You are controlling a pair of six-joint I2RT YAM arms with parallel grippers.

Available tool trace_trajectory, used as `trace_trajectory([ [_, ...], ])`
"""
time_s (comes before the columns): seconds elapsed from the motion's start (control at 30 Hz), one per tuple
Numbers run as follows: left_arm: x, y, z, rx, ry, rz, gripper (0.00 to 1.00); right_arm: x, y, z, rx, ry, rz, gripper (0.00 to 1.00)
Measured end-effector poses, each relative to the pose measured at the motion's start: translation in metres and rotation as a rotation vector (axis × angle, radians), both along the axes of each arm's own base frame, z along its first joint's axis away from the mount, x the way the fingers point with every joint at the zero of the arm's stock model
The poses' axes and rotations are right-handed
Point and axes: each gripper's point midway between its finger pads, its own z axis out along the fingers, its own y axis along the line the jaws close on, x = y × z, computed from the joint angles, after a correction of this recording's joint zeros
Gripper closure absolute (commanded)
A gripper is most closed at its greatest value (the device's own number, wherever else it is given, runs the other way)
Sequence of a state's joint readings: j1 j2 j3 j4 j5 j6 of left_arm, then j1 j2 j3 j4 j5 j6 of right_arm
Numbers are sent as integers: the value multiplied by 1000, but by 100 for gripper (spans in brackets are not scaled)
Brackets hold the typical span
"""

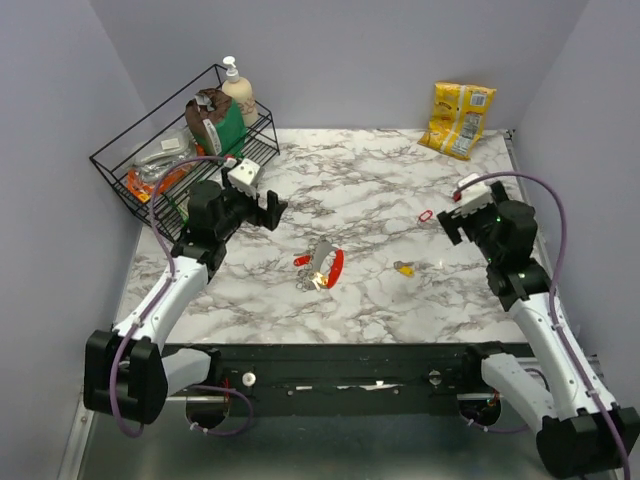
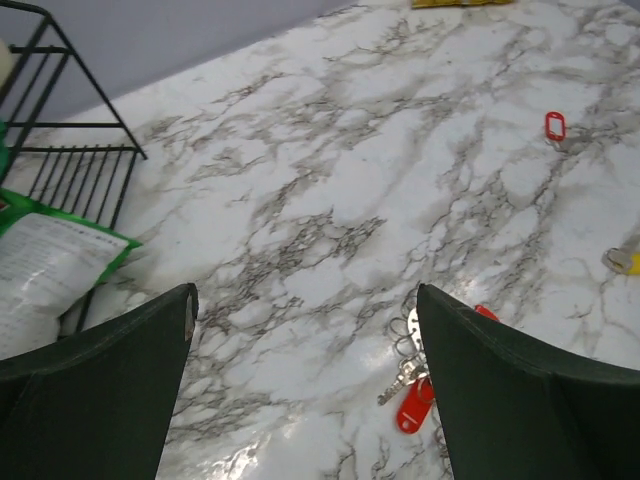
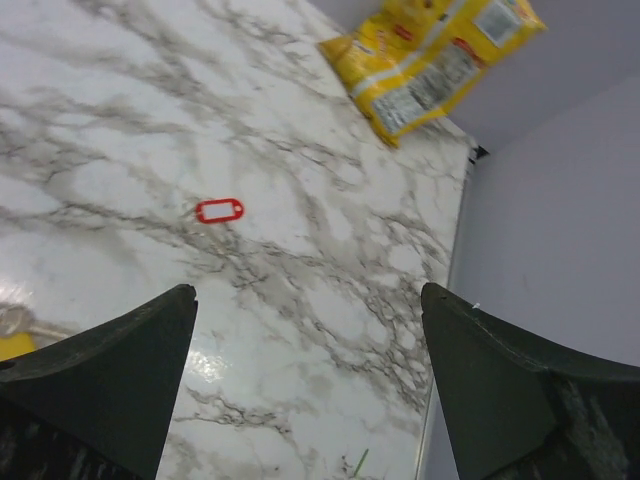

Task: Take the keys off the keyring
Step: Reset both arms

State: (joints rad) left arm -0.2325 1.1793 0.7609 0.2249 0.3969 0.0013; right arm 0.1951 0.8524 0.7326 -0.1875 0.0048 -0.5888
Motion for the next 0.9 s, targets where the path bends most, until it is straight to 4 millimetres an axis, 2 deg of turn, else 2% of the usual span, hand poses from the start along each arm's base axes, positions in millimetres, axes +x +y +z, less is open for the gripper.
trace_trajectory([
  [0.07, -3, 16, 8, 26, -23, 47, 1, -1, -27, 18, 61, -68, -106, 0],
  [0.2, -8, 49, 21, 77, -66, 160, 1, -10, -57, 39, 125, -195, -258, 0],
  [0.3, -13, 83, 23, 98, -87, 263, 1, -22, -77, 40, 149, -269, -368, 0],
  [0.43, -20, 119, 12, 115, -70, 369, 1, -40, -100, 35, 165, -338, -492, 0],
  [0.53, -22, 128, 2, 121, -43, 393, 1, -49, -107, 41, 180, -387, -536, 0],
  [0.67, -23, 131, 1, 121, -38, 403, 1, -56, -112, 56, 201, -451, -563, 0],
  [0.9, -23, 131, 3, 119, -42, 401, 1, -58, -114, 59, 214, -466, -575, 0],
])
